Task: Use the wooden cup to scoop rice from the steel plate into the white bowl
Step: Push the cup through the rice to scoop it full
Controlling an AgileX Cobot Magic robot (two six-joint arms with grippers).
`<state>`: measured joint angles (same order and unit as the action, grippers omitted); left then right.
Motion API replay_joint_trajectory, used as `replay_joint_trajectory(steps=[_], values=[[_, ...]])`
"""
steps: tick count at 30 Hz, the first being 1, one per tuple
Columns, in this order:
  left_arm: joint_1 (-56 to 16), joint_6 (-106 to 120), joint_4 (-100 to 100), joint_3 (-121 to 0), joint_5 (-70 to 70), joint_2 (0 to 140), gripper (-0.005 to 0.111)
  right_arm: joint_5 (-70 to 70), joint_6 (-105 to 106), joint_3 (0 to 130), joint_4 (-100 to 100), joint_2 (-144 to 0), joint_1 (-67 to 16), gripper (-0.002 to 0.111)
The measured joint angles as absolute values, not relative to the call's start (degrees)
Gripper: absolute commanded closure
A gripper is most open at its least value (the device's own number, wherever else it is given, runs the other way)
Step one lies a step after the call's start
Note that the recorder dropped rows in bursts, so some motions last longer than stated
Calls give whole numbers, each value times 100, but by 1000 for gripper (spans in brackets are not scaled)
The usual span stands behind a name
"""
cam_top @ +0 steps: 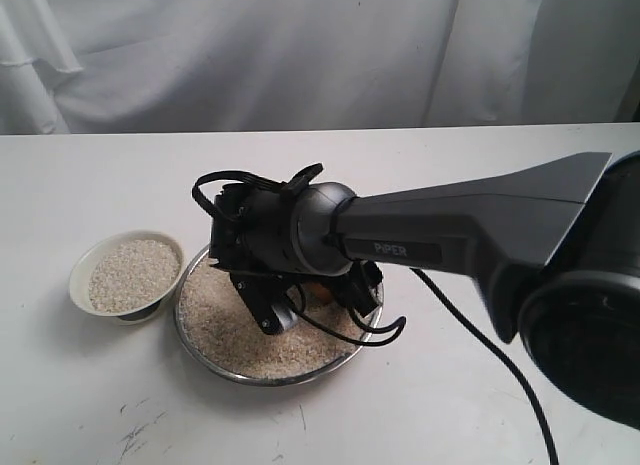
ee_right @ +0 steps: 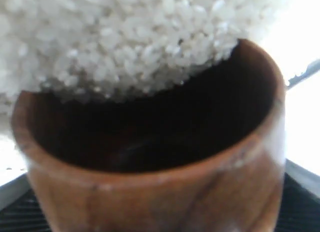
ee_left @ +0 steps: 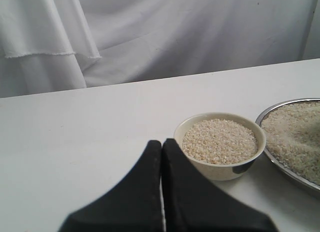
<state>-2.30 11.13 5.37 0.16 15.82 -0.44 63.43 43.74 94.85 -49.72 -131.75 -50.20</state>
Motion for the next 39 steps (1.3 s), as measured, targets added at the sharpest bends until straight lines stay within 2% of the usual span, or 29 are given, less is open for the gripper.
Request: replay_joint_trajectory(steps=[28,39], values=[[-230,1113,537,16,1582,-44,107,5677,4335,9485,-4620,-13183,-5067,108],[-230,1113,537,16,1582,-44,107,5221,4351,9485,-3699,-13062,-4665,108]])
